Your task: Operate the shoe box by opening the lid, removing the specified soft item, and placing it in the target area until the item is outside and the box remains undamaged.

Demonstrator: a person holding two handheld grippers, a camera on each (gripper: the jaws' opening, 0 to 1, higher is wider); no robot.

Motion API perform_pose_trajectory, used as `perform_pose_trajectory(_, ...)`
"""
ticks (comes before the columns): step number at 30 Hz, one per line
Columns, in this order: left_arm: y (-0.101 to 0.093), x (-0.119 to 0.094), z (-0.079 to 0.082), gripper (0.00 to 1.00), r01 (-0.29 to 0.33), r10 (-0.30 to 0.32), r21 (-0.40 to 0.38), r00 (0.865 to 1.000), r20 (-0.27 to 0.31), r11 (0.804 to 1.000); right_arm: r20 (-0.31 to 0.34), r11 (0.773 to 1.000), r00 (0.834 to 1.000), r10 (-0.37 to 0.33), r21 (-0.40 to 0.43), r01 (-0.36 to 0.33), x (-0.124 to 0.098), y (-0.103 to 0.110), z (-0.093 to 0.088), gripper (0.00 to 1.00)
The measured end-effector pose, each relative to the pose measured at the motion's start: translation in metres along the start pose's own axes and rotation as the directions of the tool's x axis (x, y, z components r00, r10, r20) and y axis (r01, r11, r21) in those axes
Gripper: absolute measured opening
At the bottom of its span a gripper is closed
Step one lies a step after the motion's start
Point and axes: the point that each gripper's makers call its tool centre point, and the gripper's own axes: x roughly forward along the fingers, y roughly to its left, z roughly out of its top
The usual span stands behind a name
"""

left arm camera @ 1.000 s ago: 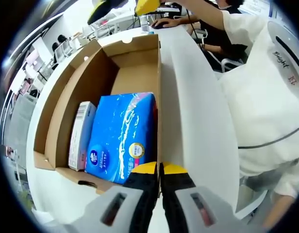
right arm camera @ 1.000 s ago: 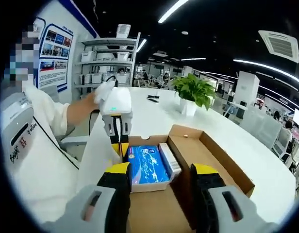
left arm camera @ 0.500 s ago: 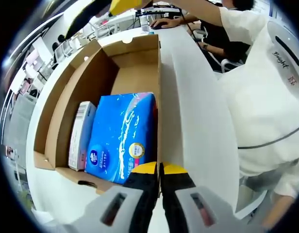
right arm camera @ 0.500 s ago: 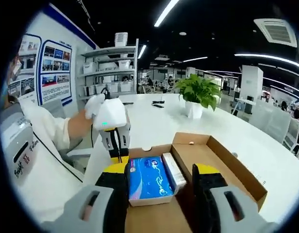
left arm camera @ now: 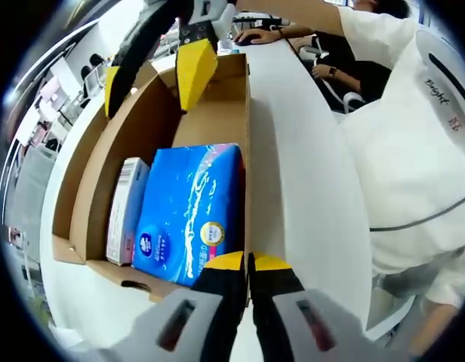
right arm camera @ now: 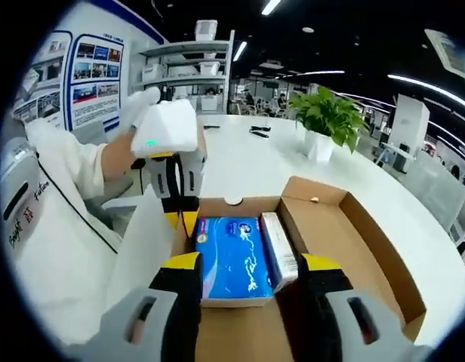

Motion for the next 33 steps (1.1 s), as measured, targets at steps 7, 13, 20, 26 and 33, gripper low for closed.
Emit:
perform_pose_trajectory(7, 0.000, 0.000, 0.000, 0.01, 0.000, 0.000, 0.000, 1.000, 0.000, 1.000, -0.037, 0.998, 0.998, 0.054, -0.019, -0.055, 0.010, 0.007, -0.002, 0.51)
perform_pose_trajectory(13, 0.000, 0.000, 0.000, 0.01, -0.002, 0.002, 0.001, 1.000, 0.000, 1.000, -0.064, 0.998, 0.997, 0.052, -0.043, -0.055, 0.012, 0.006, -0.005, 0.48)
perform_pose_trajectory(20, 0.000, 0.000, 0.000, 0.01, -0.001, 0.001, 0.002, 1.000, 0.002, 1.000, -0.116, 0.994, 0.990, 0.086, -0.057, -0.093, 0.018, 0.009, -0.010, 0.48)
perform_pose_trajectory(26, 0.000, 0.000, 0.000, 0.01, -0.002, 0.002, 0.002, 1.000, 0.002, 1.000, -0.119, 0.990, 0.985, 0.128, -0.045, -0.134, 0.025, 0.017, -0.004, 0.50)
perform_pose_trajectory(33, 0.000, 0.000, -0.001, 0.01, -0.002, 0.002, -0.001, 1.000, -0.004, 1.000, -0.160, 0.991, 0.978, 0.130, -0.019, -0.135, 0.033, 0.015, 0.004, 0.56)
